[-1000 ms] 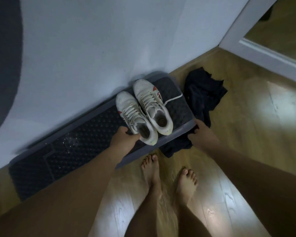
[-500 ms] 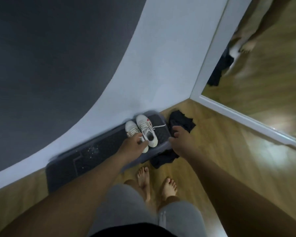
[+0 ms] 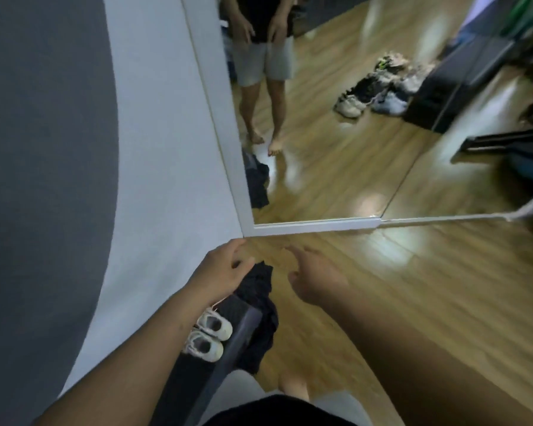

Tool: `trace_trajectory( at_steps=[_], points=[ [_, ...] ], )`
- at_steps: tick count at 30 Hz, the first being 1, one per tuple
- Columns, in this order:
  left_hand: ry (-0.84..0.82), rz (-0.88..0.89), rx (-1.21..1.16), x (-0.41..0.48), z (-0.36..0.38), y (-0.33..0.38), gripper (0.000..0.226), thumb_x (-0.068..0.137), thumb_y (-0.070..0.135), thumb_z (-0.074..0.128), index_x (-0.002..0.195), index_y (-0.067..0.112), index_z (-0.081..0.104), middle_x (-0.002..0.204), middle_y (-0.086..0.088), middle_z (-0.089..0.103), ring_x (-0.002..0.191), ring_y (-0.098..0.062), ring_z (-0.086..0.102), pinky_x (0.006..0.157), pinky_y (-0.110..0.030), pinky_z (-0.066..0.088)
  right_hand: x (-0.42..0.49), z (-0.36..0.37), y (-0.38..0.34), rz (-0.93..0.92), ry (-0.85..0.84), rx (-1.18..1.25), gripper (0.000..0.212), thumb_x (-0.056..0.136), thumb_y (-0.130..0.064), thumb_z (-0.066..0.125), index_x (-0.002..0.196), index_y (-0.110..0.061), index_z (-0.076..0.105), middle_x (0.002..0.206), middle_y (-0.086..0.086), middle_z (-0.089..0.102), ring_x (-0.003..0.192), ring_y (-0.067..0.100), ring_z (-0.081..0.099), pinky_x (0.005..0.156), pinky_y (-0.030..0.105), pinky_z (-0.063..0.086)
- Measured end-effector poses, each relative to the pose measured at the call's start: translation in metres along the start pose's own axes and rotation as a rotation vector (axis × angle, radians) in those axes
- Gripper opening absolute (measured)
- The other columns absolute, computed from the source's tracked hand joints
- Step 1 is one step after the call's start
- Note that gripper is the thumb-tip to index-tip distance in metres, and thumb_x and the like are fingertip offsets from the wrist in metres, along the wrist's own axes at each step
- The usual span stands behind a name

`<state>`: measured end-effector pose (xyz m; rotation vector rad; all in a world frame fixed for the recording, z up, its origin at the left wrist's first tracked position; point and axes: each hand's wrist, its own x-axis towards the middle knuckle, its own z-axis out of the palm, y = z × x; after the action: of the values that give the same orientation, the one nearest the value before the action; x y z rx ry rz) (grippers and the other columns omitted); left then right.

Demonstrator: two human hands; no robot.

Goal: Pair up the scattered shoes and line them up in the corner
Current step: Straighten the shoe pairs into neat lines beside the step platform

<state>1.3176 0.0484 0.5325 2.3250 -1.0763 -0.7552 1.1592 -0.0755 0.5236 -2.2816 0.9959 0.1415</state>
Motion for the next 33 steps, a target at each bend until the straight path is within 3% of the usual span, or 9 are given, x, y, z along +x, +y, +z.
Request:
trace_trajectory(
  at_steps=[3, 6, 11, 20, 30, 33],
  points=[
    [-0.086, 0.17, 0.076, -0.001, 0.015, 0.027, 0.051, 0.093, 0.043, 0.057, 0.141, 0.029, 0.043, 0.137, 0.003, 0.055, 0.123, -0.017, 0.054, 0.103, -0.039, 0.045, -0.042, -0.007, 0.016, 0.009, 0.131, -0.197, 0.056, 0.093, -0.018, 0.048, 0.145, -0.031, 0.032, 0.137, 0.003, 0.049, 0.119, 0.027, 0.052, 0.09, 0.04, 0.05],
    [-0.165, 0.34, 0.18, -0.015, 0.038, 0.051, 0.052, 0.091, 0.047, 0.056, 0.139, 0.031, 0.043, 0.132, 0.005, 0.057, 0.119, -0.017, 0.056, 0.102, -0.041, 0.046, -0.092, -0.003, 0.026, 0.127, 0.22, -0.237, 0.054, 0.093, -0.018, 0.047, 0.144, -0.026, 0.034, 0.139, 0.007, 0.047, 0.124, 0.03, 0.047, 0.095, 0.044, 0.044],
    [-0.383, 0.515, 0.231, -0.067, 0.096, 0.089, 0.05, 0.095, 0.042, 0.054, 0.142, 0.031, 0.041, 0.132, 0.011, 0.053, 0.118, -0.011, 0.053, 0.09, -0.029, 0.045, -0.184, 0.024, 0.048, 0.355, 0.265, -0.217, 0.047, 0.094, -0.021, 0.049, 0.139, -0.025, 0.037, 0.131, 0.008, 0.049, 0.117, 0.031, 0.049, 0.09, 0.045, 0.047],
    [-0.64, 0.842, 0.28, -0.193, 0.207, 0.162, 0.042, 0.093, 0.035, 0.06, 0.133, 0.025, 0.052, 0.122, 0.005, 0.06, 0.103, -0.013, 0.059, 0.092, -0.035, 0.051, -0.361, 0.059, 0.116, 0.775, 0.475, -0.079, 0.041, 0.092, -0.022, 0.049, 0.133, -0.023, 0.043, 0.127, 0.009, 0.052, 0.116, 0.031, 0.05, 0.084, 0.042, 0.044],
    [-0.761, 0.987, 0.381, -0.36, 0.35, 0.232, 0.041, 0.092, 0.029, 0.063, 0.131, 0.018, 0.057, 0.124, -0.004, 0.063, 0.103, -0.018, 0.062, 0.092, -0.027, 0.047, -0.561, 0.103, 0.221, 0.991, 0.589, 0.075, 0.044, 0.089, -0.019, 0.048, 0.133, -0.023, 0.043, 0.121, 0.008, 0.051, 0.117, 0.031, 0.047, 0.085, 0.041, 0.043],
    [-0.773, 1.012, 0.429, -0.415, 0.396, 0.256, 0.041, 0.092, 0.03, 0.062, 0.131, 0.017, 0.057, 0.127, -0.005, 0.062, 0.107, -0.02, 0.061, 0.096, -0.028, 0.046, -0.622, 0.113, 0.257, 1.039, 0.602, 0.117, 0.038, 0.09, -0.021, 0.049, 0.127, -0.022, 0.045, 0.119, 0.008, 0.05, 0.115, 0.031, 0.048, 0.079, 0.04, 0.041]
  ],
)
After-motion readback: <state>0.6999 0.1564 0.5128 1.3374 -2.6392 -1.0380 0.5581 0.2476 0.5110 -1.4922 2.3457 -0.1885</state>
